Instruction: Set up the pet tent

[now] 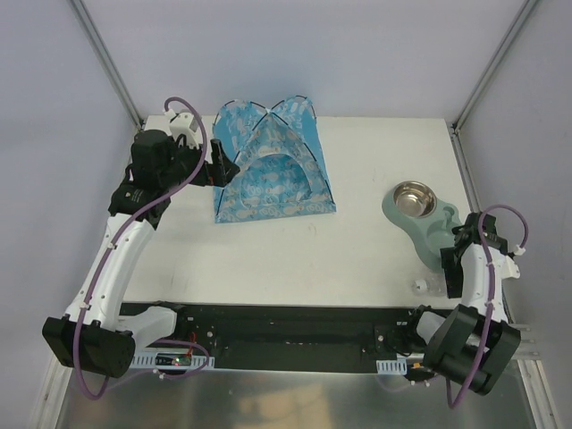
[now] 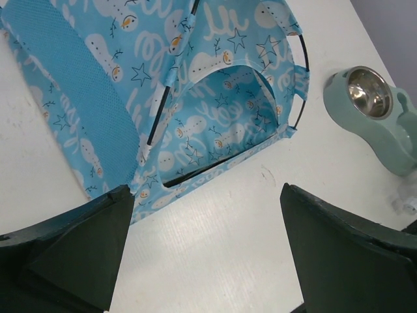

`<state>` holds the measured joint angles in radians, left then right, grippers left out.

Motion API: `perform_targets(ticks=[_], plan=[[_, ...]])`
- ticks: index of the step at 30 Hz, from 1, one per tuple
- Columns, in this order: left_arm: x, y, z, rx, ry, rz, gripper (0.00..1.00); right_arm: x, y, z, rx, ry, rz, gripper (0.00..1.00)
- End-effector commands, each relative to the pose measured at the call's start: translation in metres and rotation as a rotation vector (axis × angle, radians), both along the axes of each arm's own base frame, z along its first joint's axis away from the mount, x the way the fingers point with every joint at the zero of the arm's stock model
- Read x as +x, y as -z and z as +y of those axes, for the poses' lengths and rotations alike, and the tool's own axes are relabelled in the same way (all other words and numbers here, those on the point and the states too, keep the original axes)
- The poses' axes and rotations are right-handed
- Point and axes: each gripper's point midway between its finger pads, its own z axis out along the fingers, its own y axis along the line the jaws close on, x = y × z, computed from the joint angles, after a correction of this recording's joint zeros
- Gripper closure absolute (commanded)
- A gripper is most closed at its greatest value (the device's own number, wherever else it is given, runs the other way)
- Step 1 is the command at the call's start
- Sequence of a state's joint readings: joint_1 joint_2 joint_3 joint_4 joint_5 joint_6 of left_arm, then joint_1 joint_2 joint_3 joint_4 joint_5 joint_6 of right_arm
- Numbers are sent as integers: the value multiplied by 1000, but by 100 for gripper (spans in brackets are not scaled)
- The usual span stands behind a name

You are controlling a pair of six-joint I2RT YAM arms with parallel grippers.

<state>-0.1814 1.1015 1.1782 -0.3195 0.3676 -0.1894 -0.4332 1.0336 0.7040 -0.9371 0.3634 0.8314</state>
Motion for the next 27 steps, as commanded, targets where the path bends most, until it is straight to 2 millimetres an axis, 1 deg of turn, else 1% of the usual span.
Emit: perform_targets(ticks=[1, 7, 11, 12, 15, 17, 19, 22, 24, 27], plan=[[-5, -27, -13, -68, 68, -39, 1, 19, 8, -5, 12, -27, -44, 17], [-22, -38, -30, -114, 186, -47, 1, 29, 27, 5, 95, -44, -46, 16], [-34, -40, -38, -145, 236, -41, 1, 34, 34, 7, 117, -68, -40, 16], [-36, -40, -41, -152, 246, -36, 1, 36, 33, 7, 120, -74, -47, 17], [-45, -35, -51, -170, 288, -15, 1, 42, 27, 9, 127, -106, -79, 29], [-53, -31, -63, -171, 332, -1, 1, 48, 13, 11, 114, -134, -138, 35], [-61, -28, -76, -164, 369, 5, 1, 49, -3, 15, 106, -152, -184, 37], [-73, -23, -98, -142, 426, 9, 1, 55, -34, 28, 109, -202, -284, 40], [-79, -24, -115, -156, 467, 15, 1, 69, -62, 38, 112, -245, -390, 41], [-87, -21, -143, -187, 533, 45, 1, 94, -100, 61, 125, -341, -522, 42]])
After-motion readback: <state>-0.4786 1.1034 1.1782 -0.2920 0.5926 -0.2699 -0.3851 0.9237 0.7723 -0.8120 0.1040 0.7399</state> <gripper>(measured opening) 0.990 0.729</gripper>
